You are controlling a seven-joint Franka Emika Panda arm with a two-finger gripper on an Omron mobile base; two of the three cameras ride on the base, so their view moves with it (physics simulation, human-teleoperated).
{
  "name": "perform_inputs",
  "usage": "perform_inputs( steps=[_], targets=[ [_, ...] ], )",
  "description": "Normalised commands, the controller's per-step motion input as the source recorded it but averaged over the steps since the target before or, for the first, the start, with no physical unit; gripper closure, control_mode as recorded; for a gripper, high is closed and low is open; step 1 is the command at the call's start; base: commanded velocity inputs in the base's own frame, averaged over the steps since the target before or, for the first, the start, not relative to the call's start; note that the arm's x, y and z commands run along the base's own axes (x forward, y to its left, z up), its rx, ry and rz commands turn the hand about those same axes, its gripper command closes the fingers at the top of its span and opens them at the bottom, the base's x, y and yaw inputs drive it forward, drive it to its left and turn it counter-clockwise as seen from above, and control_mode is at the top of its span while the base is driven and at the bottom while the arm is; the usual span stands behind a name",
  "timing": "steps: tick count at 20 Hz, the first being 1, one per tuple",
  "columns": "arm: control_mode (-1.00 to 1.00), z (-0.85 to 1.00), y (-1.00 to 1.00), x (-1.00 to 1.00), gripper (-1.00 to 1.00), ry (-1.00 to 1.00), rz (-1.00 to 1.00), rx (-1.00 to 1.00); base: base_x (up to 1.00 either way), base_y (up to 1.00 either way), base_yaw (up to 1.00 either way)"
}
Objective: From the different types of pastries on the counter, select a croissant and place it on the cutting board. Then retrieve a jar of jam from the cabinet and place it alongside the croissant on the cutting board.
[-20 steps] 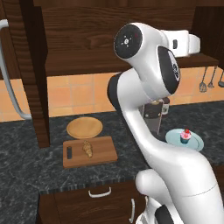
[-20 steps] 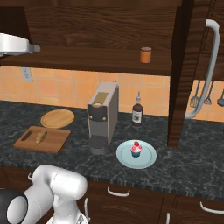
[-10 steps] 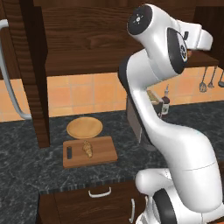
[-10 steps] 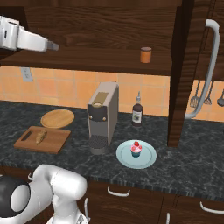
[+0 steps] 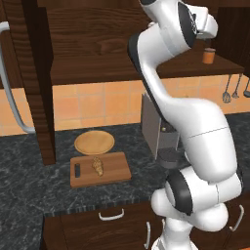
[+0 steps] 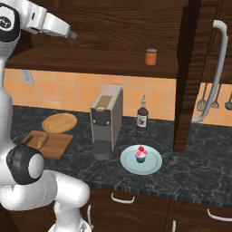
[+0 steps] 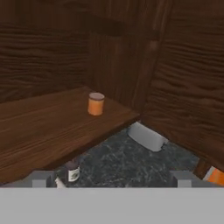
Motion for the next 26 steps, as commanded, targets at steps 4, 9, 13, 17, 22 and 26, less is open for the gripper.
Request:
perform_inputs(
  steps=[4,9,13,17,22,26],
  targets=[
    [-1.00,-0.87,0.00,0.48,-1.00,-0.14,0.27,-0.23,0.00,0.00,0.00],
    [-1.00,-0.07,0.00,0.37,-1.00,-0.25,0.29,-0.25,0.00,0.00,0.00],
    [-1.00,-0.08,-0.07,0.96,-1.00,-0.01,0.23,-0.03,0.00,0.00,0.00],
    [-1.00,-0.04,-0.03,0.47,-1.00,0.04,0.02,0.00,0.00,0.00,0.00],
    [-1.00,0.02,0.00,-0.15,-1.00,0.01,-0.18,0.15,0.00,0.00,0.00],
    [-1.00,0.00,-0.03,-0.10,-1.00,0.00,-0.24,0.20,0.00,0.00,0.00]
  ],
)
